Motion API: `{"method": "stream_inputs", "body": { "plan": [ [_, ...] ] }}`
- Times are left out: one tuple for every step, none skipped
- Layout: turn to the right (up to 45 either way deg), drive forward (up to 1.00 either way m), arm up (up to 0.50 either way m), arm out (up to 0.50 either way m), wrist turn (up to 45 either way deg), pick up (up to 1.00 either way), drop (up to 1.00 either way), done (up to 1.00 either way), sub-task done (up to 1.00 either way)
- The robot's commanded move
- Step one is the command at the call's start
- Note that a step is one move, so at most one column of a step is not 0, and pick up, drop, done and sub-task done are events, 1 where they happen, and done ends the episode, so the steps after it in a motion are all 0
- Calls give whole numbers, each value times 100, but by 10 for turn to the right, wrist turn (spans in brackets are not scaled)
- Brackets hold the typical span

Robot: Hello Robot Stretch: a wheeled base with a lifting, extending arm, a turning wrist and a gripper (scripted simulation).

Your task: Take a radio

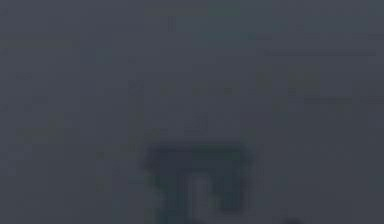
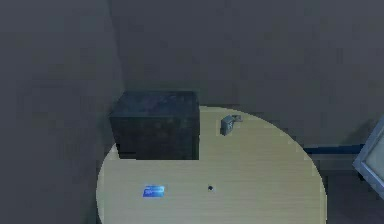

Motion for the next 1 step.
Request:
{"method": "stream_inputs", "body": {
  "plan": [
    [0,0,0,44,0,0,0,0,0]
  ]
}}
